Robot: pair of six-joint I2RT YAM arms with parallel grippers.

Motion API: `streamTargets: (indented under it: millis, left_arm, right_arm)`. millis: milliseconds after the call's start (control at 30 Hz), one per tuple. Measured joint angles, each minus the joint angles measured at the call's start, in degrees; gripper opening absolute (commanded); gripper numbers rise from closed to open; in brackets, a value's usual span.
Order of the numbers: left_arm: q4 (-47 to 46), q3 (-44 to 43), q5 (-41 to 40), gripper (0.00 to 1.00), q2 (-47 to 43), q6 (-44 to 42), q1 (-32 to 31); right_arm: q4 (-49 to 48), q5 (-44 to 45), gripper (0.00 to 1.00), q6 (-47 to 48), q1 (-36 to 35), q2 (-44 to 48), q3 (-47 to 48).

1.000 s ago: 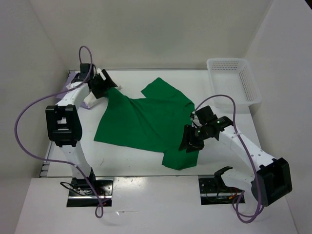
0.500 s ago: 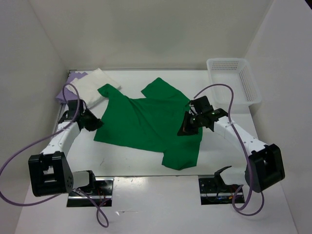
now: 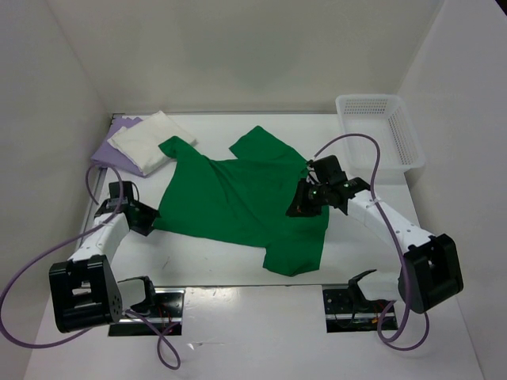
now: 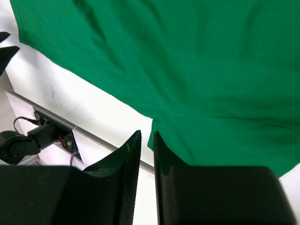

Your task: Fold and stack the t-shirts

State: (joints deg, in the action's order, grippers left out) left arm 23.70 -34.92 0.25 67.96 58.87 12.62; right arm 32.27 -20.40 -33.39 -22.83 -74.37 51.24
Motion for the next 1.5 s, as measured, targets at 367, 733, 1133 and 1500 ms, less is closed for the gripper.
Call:
streamTargets:
  millis: [367,733,1133,1500]
  left_arm:
    - [-2.73,3.69,-4.24,0.48,1.36,4.68,0.5]
    - [-8.61,3.5,-3.69,0.05,5.84,5.22,0.5]
    - [-8.72,-18.1,-3.02,0.0,9.9,-3.63,1.46]
    - [-10.47,-16.65,3.54,0.01,12.33,-6.47,2.69]
  right_arm:
    - [-0.35,-0.63,0.22,1.46,1.09,2.14,-0.68]
    - [-0.55,0.07,0.36,0.74,1.11,2.14,-0.74]
    - [-0.24,7.02,0.29,-7.43,1.14,2.27,-4.68]
    - [-4.09,16.85,0.29,-12.55,2.95,-11.02,-5.77]
